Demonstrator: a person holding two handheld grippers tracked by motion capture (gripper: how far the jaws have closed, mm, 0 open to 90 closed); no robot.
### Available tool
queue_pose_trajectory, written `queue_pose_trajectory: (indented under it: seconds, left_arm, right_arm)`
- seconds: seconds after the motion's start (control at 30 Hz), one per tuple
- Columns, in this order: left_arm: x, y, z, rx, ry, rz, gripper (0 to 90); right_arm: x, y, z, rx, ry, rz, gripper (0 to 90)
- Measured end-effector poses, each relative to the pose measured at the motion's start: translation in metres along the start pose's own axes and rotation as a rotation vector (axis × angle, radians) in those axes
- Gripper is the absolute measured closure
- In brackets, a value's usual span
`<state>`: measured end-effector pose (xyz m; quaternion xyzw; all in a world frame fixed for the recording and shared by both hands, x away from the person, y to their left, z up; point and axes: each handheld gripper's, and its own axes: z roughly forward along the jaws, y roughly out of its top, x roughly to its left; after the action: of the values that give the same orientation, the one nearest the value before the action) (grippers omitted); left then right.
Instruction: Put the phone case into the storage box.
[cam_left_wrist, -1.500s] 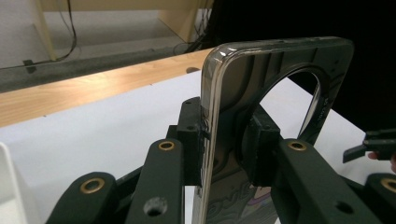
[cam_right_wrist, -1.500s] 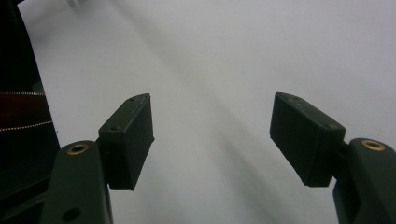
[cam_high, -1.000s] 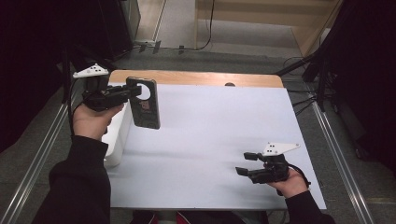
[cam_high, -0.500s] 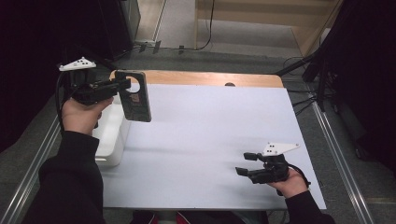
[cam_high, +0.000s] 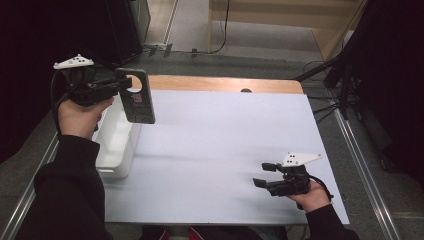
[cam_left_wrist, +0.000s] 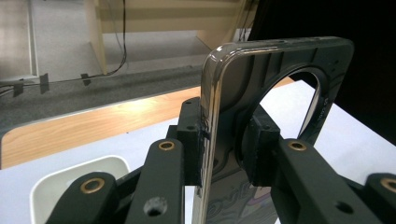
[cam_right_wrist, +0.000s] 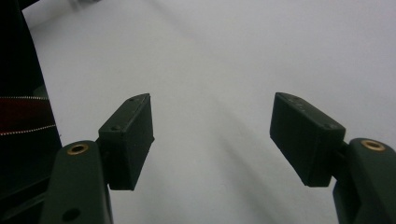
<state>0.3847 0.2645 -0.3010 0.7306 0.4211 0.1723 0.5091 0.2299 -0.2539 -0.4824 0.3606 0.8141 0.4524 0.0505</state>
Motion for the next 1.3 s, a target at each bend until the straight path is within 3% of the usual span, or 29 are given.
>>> queue_pose_trajectory:
  seconds: [0.5, 0.6, 1.0, 1.3]
  left_arm:
    - [0.018, 0.007, 0.005, -0.013, 0.018, -0.014, 71.5]
    - [0.021, 0.010, 0.007, -0.007, 0.036, 0.000, 71.4]
    - [0.039, 0.016, 0.014, -0.013, 0.065, -0.010, 71.5]
    - [0.043, 0.019, 0.020, -0.008, 0.076, 0.002, 71.5]
  right_arm:
    - [0.000, -0.003, 0.000, 0.004, -0.003, 0.006, 29.2]
    - [0.000, -0.004, -0.001, 0.006, -0.004, 0.011, 29.2]
    - [0.001, -0.005, -0.002, 0.005, -0.008, 0.007, 29.2]
    - [0.001, -0.005, -0.001, 0.009, -0.007, 0.008, 29.2]
